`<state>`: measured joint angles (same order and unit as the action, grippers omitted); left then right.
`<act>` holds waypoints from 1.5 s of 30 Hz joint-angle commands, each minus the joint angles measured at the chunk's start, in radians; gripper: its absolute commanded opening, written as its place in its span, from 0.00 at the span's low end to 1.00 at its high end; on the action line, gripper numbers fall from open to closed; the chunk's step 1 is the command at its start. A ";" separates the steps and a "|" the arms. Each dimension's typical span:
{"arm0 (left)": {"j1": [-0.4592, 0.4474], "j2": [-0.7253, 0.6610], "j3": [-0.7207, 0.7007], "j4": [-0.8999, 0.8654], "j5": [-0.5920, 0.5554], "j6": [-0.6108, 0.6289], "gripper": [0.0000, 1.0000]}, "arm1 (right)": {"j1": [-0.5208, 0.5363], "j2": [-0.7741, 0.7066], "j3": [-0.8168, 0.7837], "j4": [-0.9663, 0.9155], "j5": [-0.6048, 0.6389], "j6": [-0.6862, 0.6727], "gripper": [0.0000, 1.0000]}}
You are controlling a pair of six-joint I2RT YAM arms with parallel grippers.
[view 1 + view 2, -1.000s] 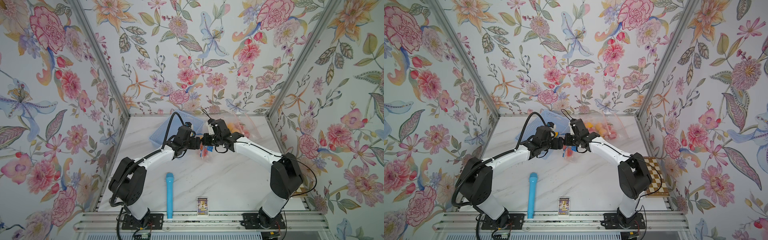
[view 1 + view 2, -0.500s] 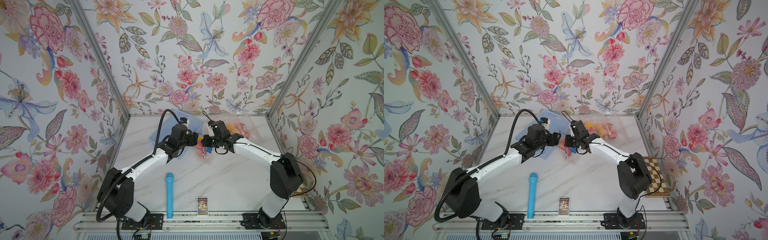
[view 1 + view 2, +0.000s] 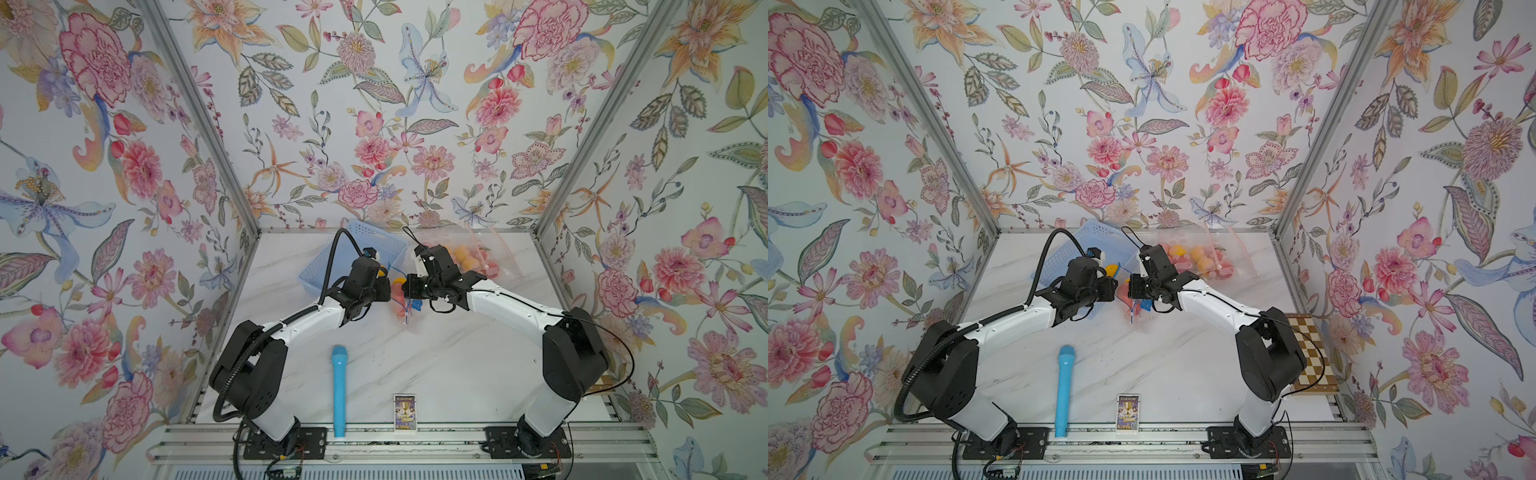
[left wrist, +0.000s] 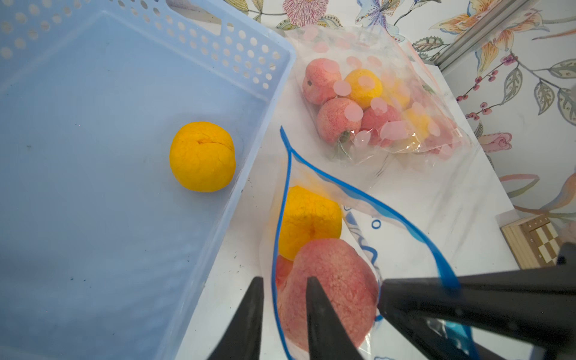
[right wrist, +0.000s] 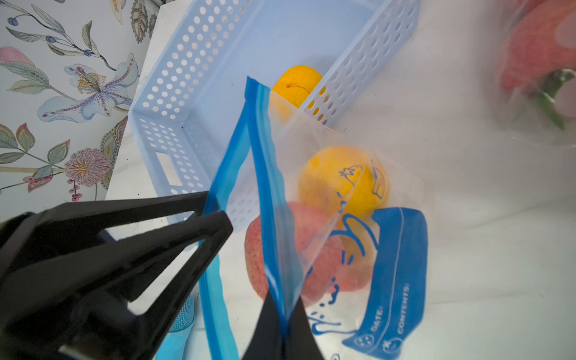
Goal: Place the peach in a zip-top bag and seal the zipper
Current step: Adjust the zipper food storage bag at the center of the board.
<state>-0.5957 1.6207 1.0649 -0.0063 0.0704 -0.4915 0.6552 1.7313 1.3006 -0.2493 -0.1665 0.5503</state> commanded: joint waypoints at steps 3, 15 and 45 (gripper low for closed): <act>0.002 -0.037 -0.017 0.038 0.058 -0.005 0.00 | -0.004 -0.038 0.004 -0.091 0.146 0.003 0.00; 0.000 -0.205 -0.027 0.001 0.095 -0.001 0.00 | 0.041 -0.008 0.151 -0.493 0.548 0.034 0.10; 0.002 -0.067 -0.030 0.085 0.158 -0.060 0.21 | 0.066 -0.028 0.203 -0.414 0.305 0.017 0.49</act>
<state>-0.5961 1.5467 1.0084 0.0731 0.2291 -0.5556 0.7334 1.7592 1.5284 -0.6956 0.1818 0.5587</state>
